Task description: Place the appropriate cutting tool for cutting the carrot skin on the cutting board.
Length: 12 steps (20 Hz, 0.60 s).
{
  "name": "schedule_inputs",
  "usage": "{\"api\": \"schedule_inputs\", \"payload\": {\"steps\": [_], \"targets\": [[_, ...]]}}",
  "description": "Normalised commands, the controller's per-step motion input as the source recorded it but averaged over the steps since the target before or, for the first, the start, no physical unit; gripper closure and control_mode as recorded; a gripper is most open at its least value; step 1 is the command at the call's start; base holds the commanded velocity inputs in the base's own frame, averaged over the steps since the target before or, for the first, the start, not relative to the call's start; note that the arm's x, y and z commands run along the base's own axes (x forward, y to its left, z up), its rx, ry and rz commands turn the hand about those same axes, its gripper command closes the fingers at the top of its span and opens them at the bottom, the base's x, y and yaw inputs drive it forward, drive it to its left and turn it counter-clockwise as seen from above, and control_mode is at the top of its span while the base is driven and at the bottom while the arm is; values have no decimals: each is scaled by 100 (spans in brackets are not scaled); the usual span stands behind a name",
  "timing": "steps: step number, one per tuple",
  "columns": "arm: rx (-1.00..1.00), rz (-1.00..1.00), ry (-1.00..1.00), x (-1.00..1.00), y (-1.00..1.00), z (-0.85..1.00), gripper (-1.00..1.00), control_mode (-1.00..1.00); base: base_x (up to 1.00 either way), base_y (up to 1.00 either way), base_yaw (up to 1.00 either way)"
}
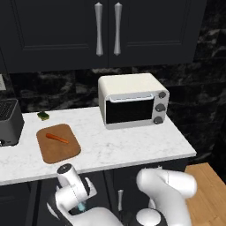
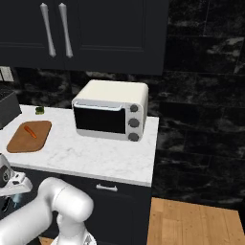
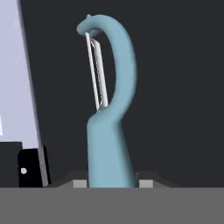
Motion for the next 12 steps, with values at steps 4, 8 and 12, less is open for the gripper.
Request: {"api": "schedule_inputs", "payload": {"steps": [4,8,12], "targets": [[2,0,-5,-55,0,98,100,-100,0,0,0],[3,0,-1,-32,-3,100,100,-100,0,0,0],[8,0,1,-2,-3,100,100,-100,0,0,0]]}}
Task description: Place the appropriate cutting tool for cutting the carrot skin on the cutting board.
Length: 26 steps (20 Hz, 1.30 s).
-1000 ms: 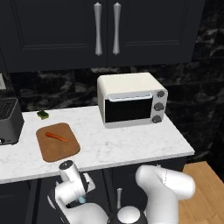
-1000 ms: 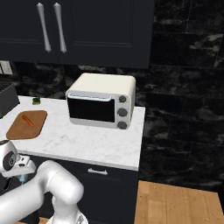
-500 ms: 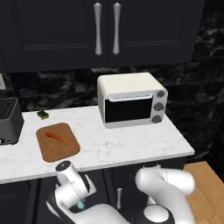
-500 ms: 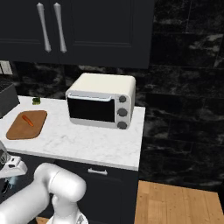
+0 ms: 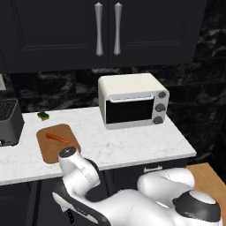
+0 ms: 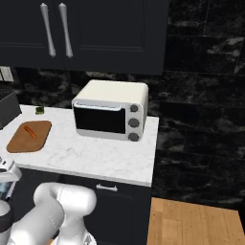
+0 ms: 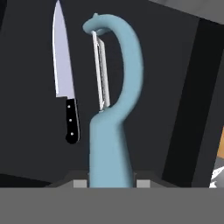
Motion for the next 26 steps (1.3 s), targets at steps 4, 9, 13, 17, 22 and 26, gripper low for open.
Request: {"api": "schedule_inputs", "payload": {"steps": [4,9,13,17,22,26], "targets": [[6,0,0,0,-5,100,100,-100,0,0,0],[1,1,0,68,-4,72,100,-100,0,0,0],[0,17,0,98,-9,21,100,-100,0,0,0],[0,25,0,96,0,8,100,-100,0,0,0],[0,17,0,81,39,2,100,-100,0,0,0],[-2,15,0,54,86,0,100,-100,0,0,0]]}}
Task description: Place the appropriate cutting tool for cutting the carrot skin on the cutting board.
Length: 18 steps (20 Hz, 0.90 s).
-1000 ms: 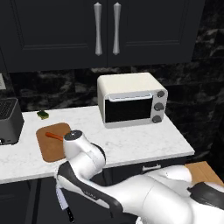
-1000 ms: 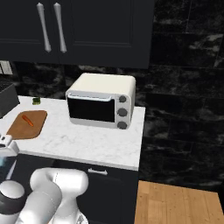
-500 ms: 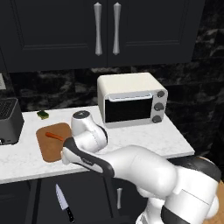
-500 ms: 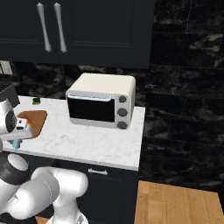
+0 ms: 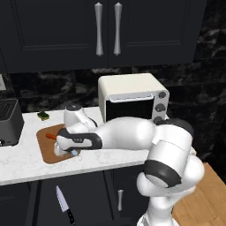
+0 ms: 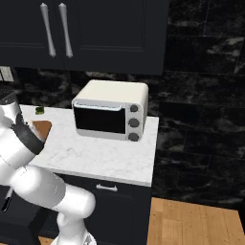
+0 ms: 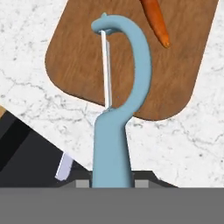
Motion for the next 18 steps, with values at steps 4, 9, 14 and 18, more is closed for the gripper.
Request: {"api": "schedule_inputs", "payload": {"steps": [4,9,14,18], "targets": [[-6,13,0,47,84,-4,100,-100,0,0,0],[-6,8,0,54,35,-3,100,-100,0,0,0],[-6,3,0,40,21,-12,100,-100,0,0,0],[-6,1,0,23,21,-16,100,-100,0,0,0]]}}
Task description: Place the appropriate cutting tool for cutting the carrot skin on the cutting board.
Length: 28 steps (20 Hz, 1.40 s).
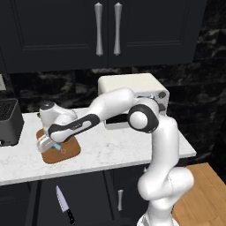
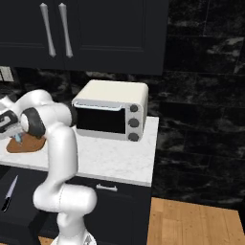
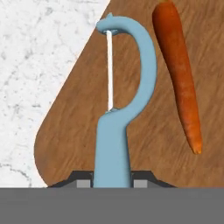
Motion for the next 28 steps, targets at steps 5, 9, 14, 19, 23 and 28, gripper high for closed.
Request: {"api": "schedule_inputs", "payload": {"steps": [5,9,14,19,23,28], "targets": [[-5,0,1,7,10,-16,100,-100,0,0,0],[-6,0,5,0,0,-29,100,-100,0,0,0],[-6,0,6,0,-21,-24,100,-100,0,0,0],[-2,0,3,7,-30,-15,-100,-100,0,0,0],[0,0,2,11,-20,-6,-100,-100,0,0,0],[0,0,1,3,0,-1,-100,-100,0,0,0]]}}
